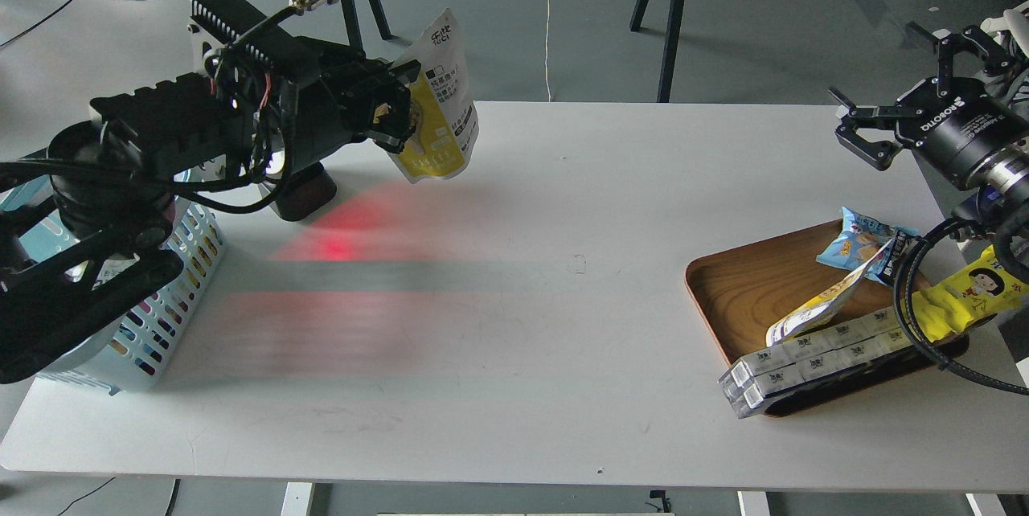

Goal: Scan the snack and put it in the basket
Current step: 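Lift the packet with the left gripper and hold it before the scanner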

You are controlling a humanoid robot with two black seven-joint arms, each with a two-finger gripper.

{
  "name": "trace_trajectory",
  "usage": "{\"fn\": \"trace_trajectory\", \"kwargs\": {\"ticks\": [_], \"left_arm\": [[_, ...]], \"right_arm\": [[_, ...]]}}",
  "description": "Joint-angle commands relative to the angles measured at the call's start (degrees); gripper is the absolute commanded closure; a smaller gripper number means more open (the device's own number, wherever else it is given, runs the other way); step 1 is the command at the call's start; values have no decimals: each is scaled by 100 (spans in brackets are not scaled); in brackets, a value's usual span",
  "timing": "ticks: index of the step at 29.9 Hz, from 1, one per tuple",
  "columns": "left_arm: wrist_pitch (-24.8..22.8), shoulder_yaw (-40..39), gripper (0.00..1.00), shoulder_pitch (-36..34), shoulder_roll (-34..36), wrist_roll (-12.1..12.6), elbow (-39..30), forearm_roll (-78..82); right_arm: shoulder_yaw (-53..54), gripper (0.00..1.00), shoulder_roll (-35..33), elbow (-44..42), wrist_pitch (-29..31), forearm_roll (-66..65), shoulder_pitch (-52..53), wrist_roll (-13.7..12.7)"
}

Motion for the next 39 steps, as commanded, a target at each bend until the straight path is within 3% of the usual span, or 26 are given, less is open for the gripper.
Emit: {"fn": "trace_trajectory", "kwargs": {"ticks": [1, 23, 39], "left_arm": [[0, 37, 100, 80, -10, 8, 1, -5], [0, 388, 100, 511, 280, 289, 36, 13], [0, 380, 100, 642, 606, 289, 19, 13]], "right_arm": [[-1, 0, 0, -1, 0, 0, 0, 0], [-27, 0, -9, -10, 0, 0, -18, 9], [-27, 0, -18, -10, 0, 0, -18, 0]]}}
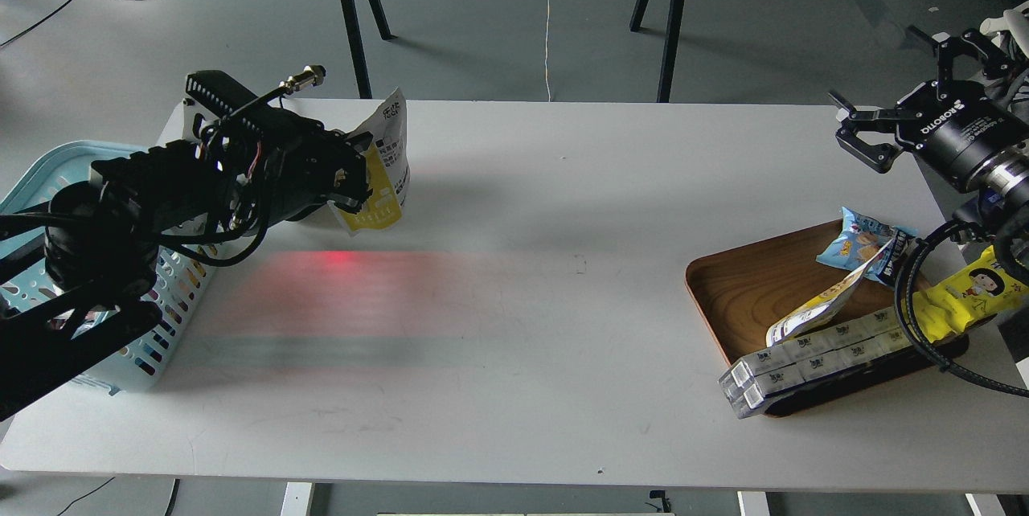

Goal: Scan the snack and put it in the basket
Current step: 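Lift the packet with the left gripper and hold it before the scanner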

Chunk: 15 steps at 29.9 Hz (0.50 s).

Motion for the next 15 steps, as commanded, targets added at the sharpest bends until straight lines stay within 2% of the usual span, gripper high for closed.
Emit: {"fn": "trace_trajectory", "kwargs": {"ticks": [1, 15], "left_arm": [[0, 0, 100, 15, 66, -9, -9, 1], [0, -53, 100, 296, 198, 0, -18, 1]], "right_arm": [[0, 0, -1, 0, 0, 0, 0, 3], [-9, 0, -1, -9, 0, -9, -17, 3]]}}
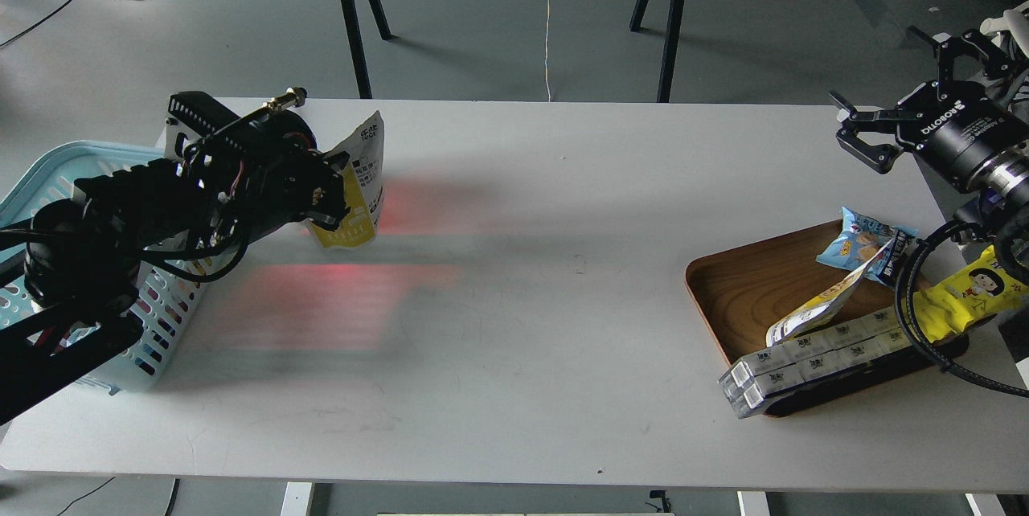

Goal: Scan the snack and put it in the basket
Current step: 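Lift the packet with the left gripper and hold it before the scanner, then move the packet over the blue basket and release it inside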

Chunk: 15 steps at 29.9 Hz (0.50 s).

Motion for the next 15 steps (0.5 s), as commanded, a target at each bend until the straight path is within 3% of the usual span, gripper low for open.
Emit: {"fn": "trace_trajectory", "kwargs": {"ticks": [1, 15], "left_arm": [[0, -55, 100, 8, -10, 0, 2, 1], [0, -424, 100, -1529, 332, -71, -6, -930]], "right_arm": [[-1, 0, 5, 0, 0, 0, -35, 4], [-1, 0, 23, 9, 0, -9, -35, -4]]}}
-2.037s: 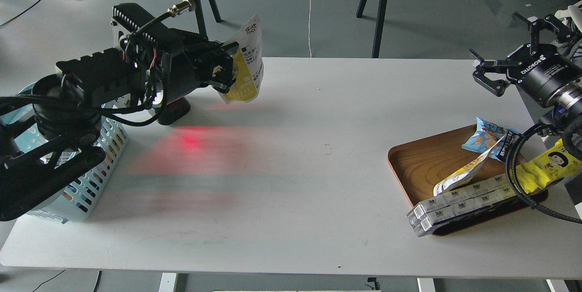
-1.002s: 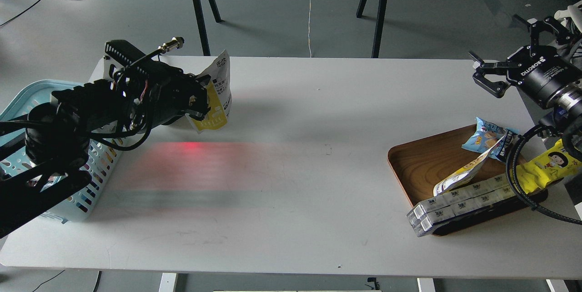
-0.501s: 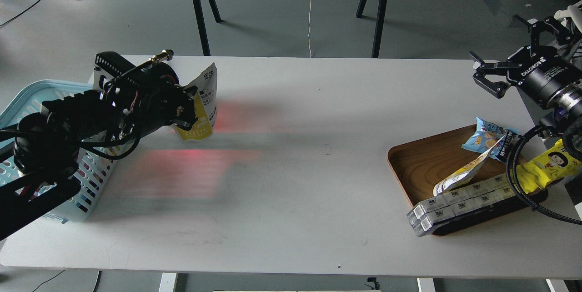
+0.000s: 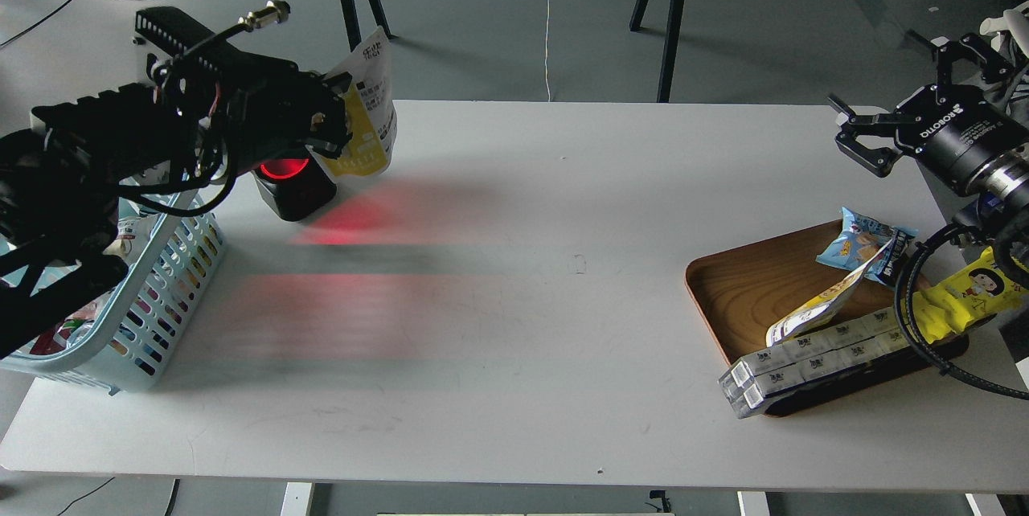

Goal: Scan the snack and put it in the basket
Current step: 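Move the packet over the blue basket and release it inside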

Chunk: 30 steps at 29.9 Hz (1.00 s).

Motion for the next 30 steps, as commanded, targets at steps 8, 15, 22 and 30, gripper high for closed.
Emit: {"fn": "trace_trajectory", "kwargs": {"ticks": [8, 15, 22, 30], "left_arm": [[0, -585, 100, -681, 1102, -71, 3, -1135], [0, -798, 100, -663, 2068, -878, 30, -1188], [0, -290, 100, -593, 3193, -1582, 91, -1188], [0, 1134, 100, -593, 4231, -2311, 275, -1092]], "right_arm": [[0, 0, 0, 18, 0, -2, 9, -6], [8, 0, -18, 27, 0, -2, 9, -6], [35, 0, -27, 27, 0, -2, 9, -15], [43, 0, -27, 27, 0, -2, 9, -15]]}}
